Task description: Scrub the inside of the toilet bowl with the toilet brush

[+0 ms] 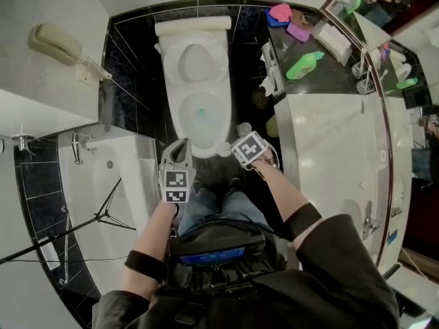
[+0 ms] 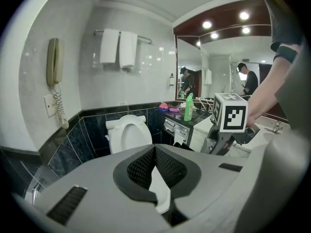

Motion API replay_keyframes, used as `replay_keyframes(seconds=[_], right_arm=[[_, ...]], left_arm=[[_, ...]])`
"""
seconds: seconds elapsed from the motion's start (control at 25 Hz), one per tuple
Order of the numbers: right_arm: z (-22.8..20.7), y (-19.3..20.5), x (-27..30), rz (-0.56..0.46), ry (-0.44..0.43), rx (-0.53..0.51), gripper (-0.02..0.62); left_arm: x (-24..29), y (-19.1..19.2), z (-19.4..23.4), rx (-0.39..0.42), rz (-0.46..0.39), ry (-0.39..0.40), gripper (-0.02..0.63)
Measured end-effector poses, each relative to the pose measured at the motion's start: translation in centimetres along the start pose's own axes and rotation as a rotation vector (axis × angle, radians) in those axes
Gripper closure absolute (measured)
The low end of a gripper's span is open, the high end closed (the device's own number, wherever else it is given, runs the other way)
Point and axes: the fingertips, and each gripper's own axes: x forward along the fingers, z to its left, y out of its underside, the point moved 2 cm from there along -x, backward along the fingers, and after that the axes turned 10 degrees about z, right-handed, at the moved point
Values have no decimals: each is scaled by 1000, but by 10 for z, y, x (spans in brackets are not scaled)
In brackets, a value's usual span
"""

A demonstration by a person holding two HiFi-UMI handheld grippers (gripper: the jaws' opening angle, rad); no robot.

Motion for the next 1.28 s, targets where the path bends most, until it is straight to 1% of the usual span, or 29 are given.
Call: replay_keyframes(seconds=[0.08,0.2,0.28,0.44,0.6,0.72,0.8,0.92,1.0,1.08,1.2,1.28], right_arm=[[6,-2,3,21,-3,-71,374],[27,1,11,61,-73,-149,374],[28,4,16,71,-64,-192,374],[35,11,21,75,-60,-246,374],[40,15,23,67,-72,-270,374],[39,16,20,61,-59,-285,374],[37,15,17,49,-46,-294,374],[40,22,20,53,-69,-287,374],[40,28,22,60,-81,-280,374],[37,29,18,51,-73,-287,374],[37,34,19,58,-87,-280,374],[34,29,15,30,-69,-294,374]], left_arm=[[-1,6,1,-21,5,-25,607],[-3,17,1,-50,25,-65,607],[-7,21,-2,-60,31,-83,607],[-17,24,-10,-81,29,-104,607],[-23,25,-15,-109,23,-111,608],[-25,24,-22,-90,27,-109,609],[-26,25,-25,-92,26,-113,609],[-28,26,-29,-110,17,-111,609],[-29,26,-34,-101,17,-106,609],[-29,25,-38,-93,19,-107,609],[-29,23,-42,-94,19,-109,609],[-29,22,-46,-93,17,-109,609]])
